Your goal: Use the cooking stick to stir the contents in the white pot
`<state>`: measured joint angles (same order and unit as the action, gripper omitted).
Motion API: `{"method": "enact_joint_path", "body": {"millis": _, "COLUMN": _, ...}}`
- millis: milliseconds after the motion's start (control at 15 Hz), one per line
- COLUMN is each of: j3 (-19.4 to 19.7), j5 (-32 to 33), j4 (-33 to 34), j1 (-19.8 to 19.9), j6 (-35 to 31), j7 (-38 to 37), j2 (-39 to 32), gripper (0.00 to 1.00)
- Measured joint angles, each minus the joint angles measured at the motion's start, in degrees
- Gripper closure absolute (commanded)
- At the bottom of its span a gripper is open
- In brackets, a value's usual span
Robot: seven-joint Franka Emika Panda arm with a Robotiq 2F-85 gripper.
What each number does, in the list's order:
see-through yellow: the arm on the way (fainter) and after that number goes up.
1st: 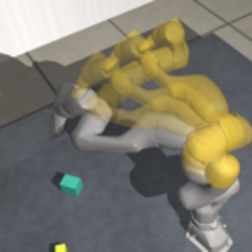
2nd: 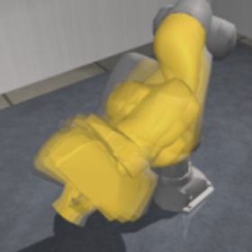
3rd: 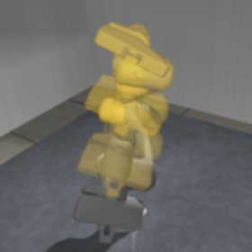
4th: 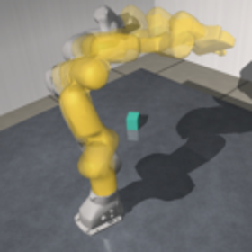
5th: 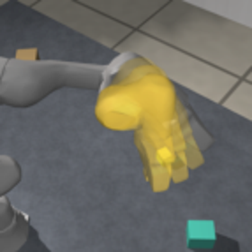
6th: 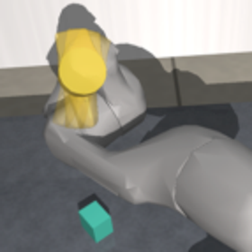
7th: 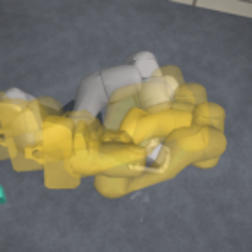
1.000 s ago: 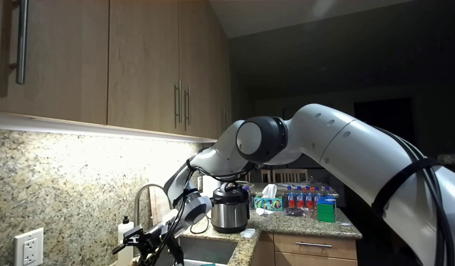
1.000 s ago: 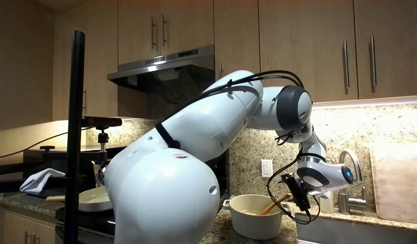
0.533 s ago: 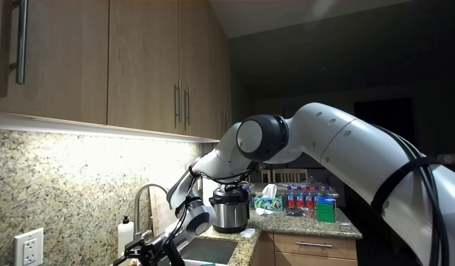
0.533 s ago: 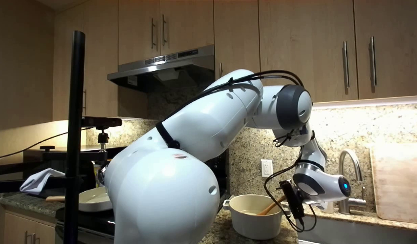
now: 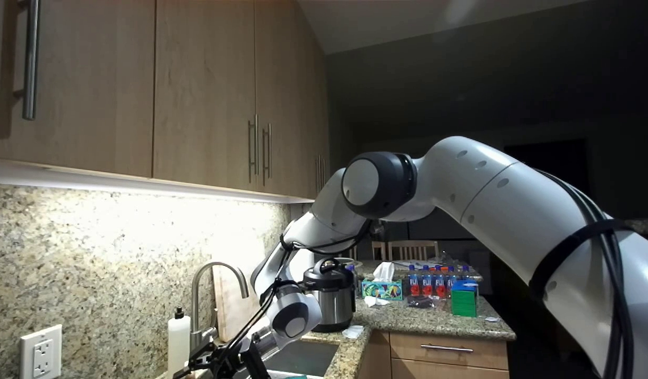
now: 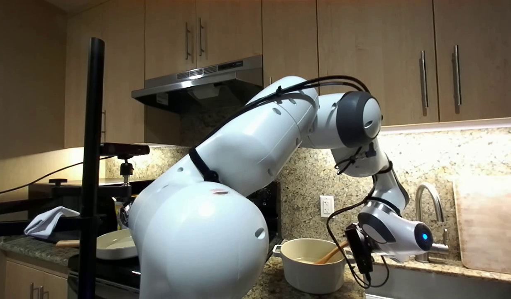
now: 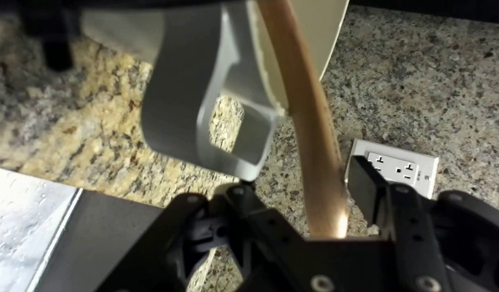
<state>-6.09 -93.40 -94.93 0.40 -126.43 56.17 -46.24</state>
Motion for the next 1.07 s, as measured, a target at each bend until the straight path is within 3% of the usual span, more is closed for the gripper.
{"method": "enact_joint_path", "body": {"millis": 133, "j3": 0.5, "j5": -0.8, "j4": -1.8, "j1": -0.3, "j6": 0.0, "j7": 2.0, "j2": 1.7, "gripper": 0.01}}
{"method": "enact_joint_path", "body": {"millis": 200, "j3": 0.7, "j5": -1.0, "j4": -2.7, "j1": -0.5, "j6": 0.0, "j7": 2.7, "j2": 2.6, "gripper": 0.05}}
{"method": "enact_joint_path", "body": {"millis": 267, "j3": 1.0, "j5": -1.0, "j4": -3.5, "j1": -0.7, "j6": 0.0, "j7": 3.2, "j2": 3.3, "gripper": 0.33}}
{"method": "enact_joint_path", "body": {"millis": 400, "j3": 1.4, "j5": -1.1, "j4": -5.0, "j1": -1.0, "j6": 0.0, "j7": 3.8, "j2": 4.5, "gripper": 0.31}}
{"method": "enact_joint_path", "body": {"millis": 1067, "j3": 2.7, "j5": -7.0, "j4": -11.2, "j1": -1.7, "j6": 0.0, "j7": 10.5, "j2": 7.9, "gripper": 0.96}}
